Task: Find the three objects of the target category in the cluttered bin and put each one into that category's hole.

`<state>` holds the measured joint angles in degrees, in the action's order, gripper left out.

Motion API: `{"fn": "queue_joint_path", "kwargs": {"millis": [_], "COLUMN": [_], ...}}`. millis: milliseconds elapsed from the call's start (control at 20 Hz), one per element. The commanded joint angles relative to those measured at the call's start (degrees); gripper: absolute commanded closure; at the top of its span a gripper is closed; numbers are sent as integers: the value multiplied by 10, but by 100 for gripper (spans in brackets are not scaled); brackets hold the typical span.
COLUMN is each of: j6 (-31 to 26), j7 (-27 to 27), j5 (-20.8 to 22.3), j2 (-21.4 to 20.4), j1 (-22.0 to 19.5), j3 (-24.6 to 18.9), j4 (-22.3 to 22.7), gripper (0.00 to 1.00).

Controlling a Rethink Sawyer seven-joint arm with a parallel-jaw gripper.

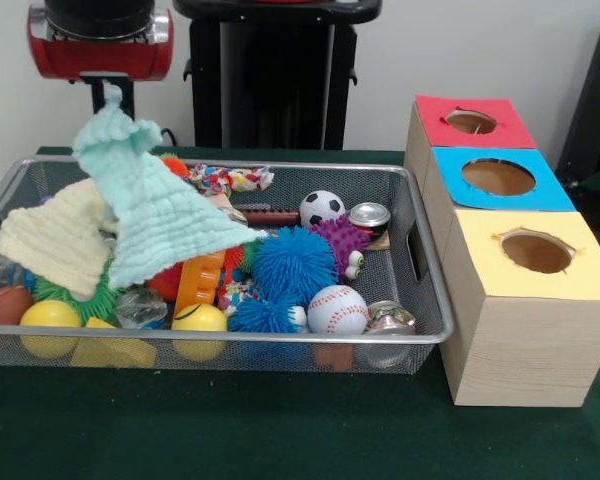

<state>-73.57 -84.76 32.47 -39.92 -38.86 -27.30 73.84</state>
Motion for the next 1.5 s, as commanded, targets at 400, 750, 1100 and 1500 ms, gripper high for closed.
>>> {"fn": "queue_joint_path", "kwargs": {"millis": [400,750,1100,1500], "j6": [145,243,342,443], "j7": [169,122,57,-31], "j5": [91,110,110,125], "j2": [-12,5,59,132], "j1": [-48,-62,-67,-18], "j3": [-12,-8,-4,32], "j4": [129,189,217,205], "gripper": [100,100,100,100]}}
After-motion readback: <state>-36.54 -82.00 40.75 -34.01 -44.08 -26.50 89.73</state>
